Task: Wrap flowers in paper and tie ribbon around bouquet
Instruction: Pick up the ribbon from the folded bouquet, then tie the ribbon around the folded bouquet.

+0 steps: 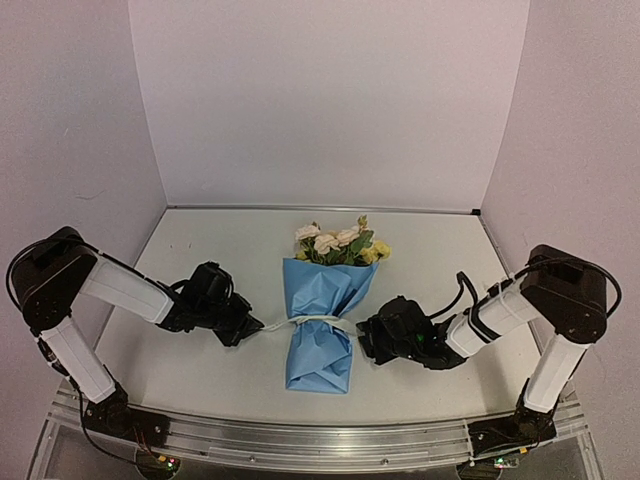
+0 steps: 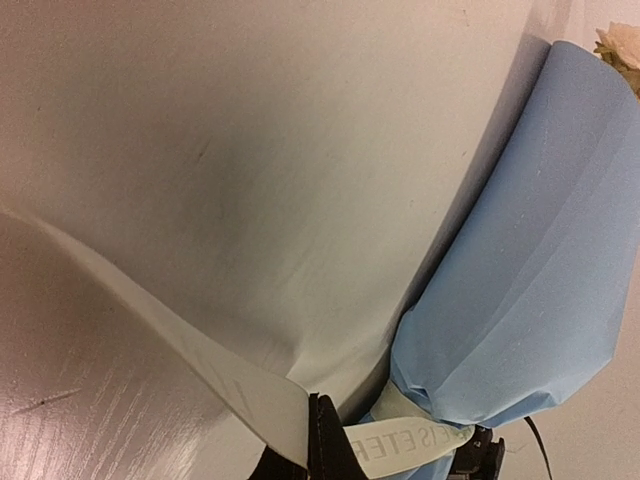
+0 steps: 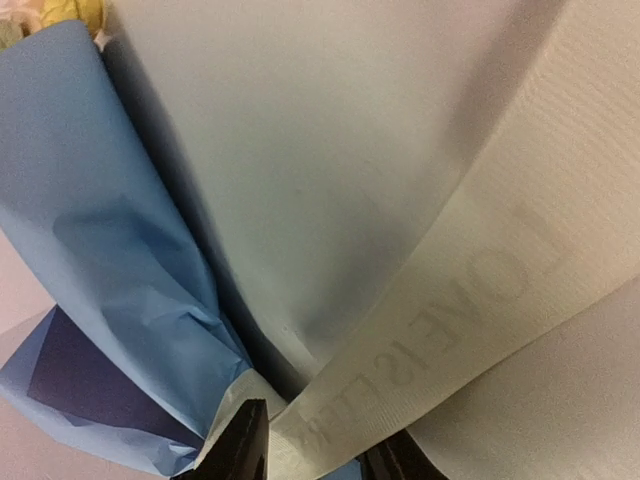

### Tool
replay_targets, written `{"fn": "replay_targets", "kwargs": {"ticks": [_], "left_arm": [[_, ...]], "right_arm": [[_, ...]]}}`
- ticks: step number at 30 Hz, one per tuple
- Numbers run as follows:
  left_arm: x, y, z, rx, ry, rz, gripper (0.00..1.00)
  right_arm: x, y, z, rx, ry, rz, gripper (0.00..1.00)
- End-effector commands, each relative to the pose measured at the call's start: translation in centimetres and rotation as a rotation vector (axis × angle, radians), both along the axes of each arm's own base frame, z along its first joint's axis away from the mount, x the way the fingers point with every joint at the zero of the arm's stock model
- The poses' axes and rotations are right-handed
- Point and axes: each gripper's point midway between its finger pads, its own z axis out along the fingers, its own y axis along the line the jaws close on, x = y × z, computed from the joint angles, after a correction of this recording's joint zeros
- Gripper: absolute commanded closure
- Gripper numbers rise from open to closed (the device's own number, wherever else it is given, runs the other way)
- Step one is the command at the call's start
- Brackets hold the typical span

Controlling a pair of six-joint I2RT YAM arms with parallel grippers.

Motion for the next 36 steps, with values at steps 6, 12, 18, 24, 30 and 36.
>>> {"fn": "replay_targets", "kwargs": {"ticks": [6, 12, 18, 24, 30, 36], "left_arm": [[3.3, 1.1, 3.0, 0.055, -0.187, -0.031, 1.0], [4.4, 3.8, 2.6, 0.187, -0.239, -0.012, 1.0], [4.3, 10.7, -0.5, 0.251, -0.173, 0.108, 1.0], [4.4, 15.7, -1.1, 0.262, -0.142, 0.197, 1.0], [5.2, 16.8, 0.6, 0.279, -0.176, 0.215, 1.0], [5.1, 17.7, 1.1, 0.273, -0.168, 0.247, 1.0]], "right_arm": [[1.0, -5.6, -1.7, -0.275, -0.043, 0.0, 1.0], [0.9, -9.2, 0.7, -0.504, -0.064, 0.055, 1.0], [-1.1, -16.5, -0.5, -0.691, 0.017, 0.017, 1.0], [-2.3, -21.0, -0.1, -0.772, 0.059, -0.029, 1.0], [-2.6, -22.6, 1.2, -0.833, 0.063, -0.018, 1.0], [-3.0, -23.6, 1.9, -0.864, 0.093, 0.001, 1.0]]}}
